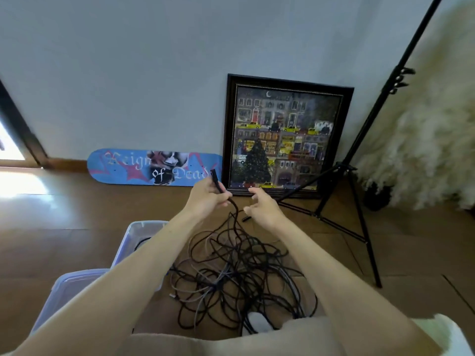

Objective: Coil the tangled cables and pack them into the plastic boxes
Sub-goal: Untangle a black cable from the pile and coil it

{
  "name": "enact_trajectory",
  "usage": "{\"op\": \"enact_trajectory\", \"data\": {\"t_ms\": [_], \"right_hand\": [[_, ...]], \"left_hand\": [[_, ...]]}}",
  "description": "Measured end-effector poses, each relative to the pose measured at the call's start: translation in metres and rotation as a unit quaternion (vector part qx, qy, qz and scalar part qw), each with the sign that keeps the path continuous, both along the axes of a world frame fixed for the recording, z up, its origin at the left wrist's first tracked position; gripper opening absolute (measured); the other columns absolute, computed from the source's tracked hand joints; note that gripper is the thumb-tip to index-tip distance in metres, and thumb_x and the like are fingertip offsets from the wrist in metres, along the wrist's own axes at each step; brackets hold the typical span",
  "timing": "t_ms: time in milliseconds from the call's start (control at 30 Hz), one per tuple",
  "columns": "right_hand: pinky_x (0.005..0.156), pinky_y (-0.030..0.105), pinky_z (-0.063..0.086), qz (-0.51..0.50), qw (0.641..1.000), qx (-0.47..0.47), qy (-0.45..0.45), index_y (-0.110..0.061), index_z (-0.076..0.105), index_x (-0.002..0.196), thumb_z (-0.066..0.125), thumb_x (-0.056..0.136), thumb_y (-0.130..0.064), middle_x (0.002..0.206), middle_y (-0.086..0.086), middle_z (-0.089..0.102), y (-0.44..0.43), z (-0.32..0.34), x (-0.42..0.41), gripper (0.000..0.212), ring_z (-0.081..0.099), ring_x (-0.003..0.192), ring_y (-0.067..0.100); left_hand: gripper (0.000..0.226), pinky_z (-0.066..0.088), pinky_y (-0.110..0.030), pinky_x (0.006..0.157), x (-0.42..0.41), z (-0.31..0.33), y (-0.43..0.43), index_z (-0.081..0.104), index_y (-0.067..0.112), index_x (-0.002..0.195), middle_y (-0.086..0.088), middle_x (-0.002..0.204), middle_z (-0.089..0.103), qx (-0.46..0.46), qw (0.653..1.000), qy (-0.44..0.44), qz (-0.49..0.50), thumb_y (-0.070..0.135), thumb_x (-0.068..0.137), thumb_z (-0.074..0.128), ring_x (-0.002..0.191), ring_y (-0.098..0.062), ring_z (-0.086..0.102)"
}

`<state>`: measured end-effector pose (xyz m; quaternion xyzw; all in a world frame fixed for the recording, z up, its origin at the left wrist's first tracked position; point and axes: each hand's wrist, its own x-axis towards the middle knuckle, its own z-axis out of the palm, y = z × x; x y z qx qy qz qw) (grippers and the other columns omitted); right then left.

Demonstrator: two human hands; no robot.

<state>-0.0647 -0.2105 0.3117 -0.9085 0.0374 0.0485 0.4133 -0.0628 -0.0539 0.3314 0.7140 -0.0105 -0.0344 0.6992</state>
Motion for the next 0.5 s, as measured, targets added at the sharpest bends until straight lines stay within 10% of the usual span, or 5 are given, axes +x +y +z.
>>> {"op": "enact_trajectory", "data": {"t_ms": [100, 200, 267, 500], "right_hand": [[0.078, 0.032, 0.046, 0.053, 0.998, 0.019, 0.016, -0.018, 0.040, 0.142, 0.062, 0.091, -0.012, 0.127, 0.008, 0.052, 0.006, -0.003, -0.002, 0.056, 0.057, 0.106, 0.024], [0.061, 0.029, 0.048, 0.056, 0.997, 0.056, 0.009, -0.013, 0.062, 0.098, 0.054, 0.096, -0.015, 0.087, 0.008, 0.061, 0.013, -0.006, -0.001, 0.010, 0.059, 0.073, 0.021], [0.047, 0.019, 0.044, -0.001, 0.996, 0.087, -0.001, -0.010, 0.060, 0.072, 0.045, 0.100, -0.016, 0.070, 0.008, 0.059, 0.015, -0.006, 0.003, 0.031, 0.055, 0.055, 0.016], [0.046, 0.022, 0.051, -0.089, 0.982, 0.115, 0.123, -0.001, 0.058, 0.085, 0.039, 0.103, -0.017, 0.064, 0.014, 0.062, 0.008, -0.032, 0.020, 0.031, 0.058, 0.048, 0.018]], "left_hand": [[0.021, 0.056, -0.018, 0.061, 0.002, 0.005, -0.007, 0.050, 0.007, 0.077, -0.010, 0.074, 0.065, -0.005, 1.000, -0.014, -0.018, -0.010, 0.084, 0.061, 0.073, -0.021, 0.064], [0.017, 0.057, -0.021, 0.064, 0.002, 0.018, -0.009, 0.054, 0.007, 0.080, -0.014, 0.081, 0.070, -0.030, 0.998, -0.008, -0.057, -0.007, 0.085, 0.061, 0.072, -0.021, 0.067], [0.012, 0.058, -0.023, 0.066, 0.004, 0.025, -0.006, 0.057, 0.008, 0.086, -0.014, 0.087, 0.071, -0.065, 0.994, 0.020, -0.084, -0.004, 0.087, 0.060, 0.071, -0.020, 0.070], [0.015, 0.048, -0.023, 0.056, 0.021, -0.074, 0.024, 0.057, 0.010, 0.089, -0.009, 0.083, 0.065, 0.084, 0.969, 0.227, 0.042, 0.001, 0.094, 0.047, 0.063, -0.013, 0.062]]}}
